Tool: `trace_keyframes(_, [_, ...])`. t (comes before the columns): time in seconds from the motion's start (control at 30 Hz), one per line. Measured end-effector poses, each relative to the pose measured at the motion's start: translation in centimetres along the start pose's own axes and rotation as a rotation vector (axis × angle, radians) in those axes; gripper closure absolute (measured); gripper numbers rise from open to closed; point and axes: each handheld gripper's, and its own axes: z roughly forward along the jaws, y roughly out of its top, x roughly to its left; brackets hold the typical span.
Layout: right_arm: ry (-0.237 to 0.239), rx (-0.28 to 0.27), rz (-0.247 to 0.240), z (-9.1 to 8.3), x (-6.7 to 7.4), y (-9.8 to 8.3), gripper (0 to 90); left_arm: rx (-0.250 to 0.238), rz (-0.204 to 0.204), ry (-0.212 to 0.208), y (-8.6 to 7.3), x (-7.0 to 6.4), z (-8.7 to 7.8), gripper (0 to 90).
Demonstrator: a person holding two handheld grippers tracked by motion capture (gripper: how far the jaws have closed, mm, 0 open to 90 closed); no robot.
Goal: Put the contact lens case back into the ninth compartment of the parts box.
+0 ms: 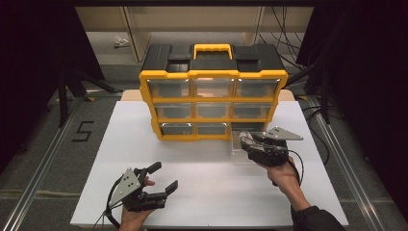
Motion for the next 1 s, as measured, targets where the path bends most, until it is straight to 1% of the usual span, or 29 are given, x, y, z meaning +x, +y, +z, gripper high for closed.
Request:
trace_keyframes(0.23, [-0.016,0.011,0.016,0.4,-0.5,0.0,49.5,0.001,-0.001,-0.001,0.0,0.0,0.0,16.5])
trace_keyframes(0.53, [-0.031,0.024,0.023,0.7,-1.1,-0.1,49.5,0.003,-0.001,-0.001,0.0,0.0,0.1,16.5])
trace_keyframes(0.63, [-0.038,0.024,0.031,0.8,-1.3,-0.1,49.4,0.003,-0.001,0.000,0.0,0.0,0.0,16.5])
trace_keyframes(0.73, [-0.035,0.028,0.042,0.9,-1.5,-0.1,49.2,0.004,-0.001,0.000,0.0,0.0,0.0,16.5])
trace_keyframes(0.8, [-0.039,0.021,0.045,0.9,-1.6,-0.2,48.5,0.003,-0.001,0.000,0.0,0.0,0.1,16.5])
trace_keyframes(0.9, [-0.046,-0.001,0.018,0.7,-1.5,0.0,42.4,0.003,-0.001,0.000,0.0,0.0,0.1,16.5])
trace_keyframes(1.0, [-0.039,-0.015,0.010,0.3,-1.2,0.4,41.0,0.004,0.000,-0.001,0.0,-0.1,0.1,16.5])
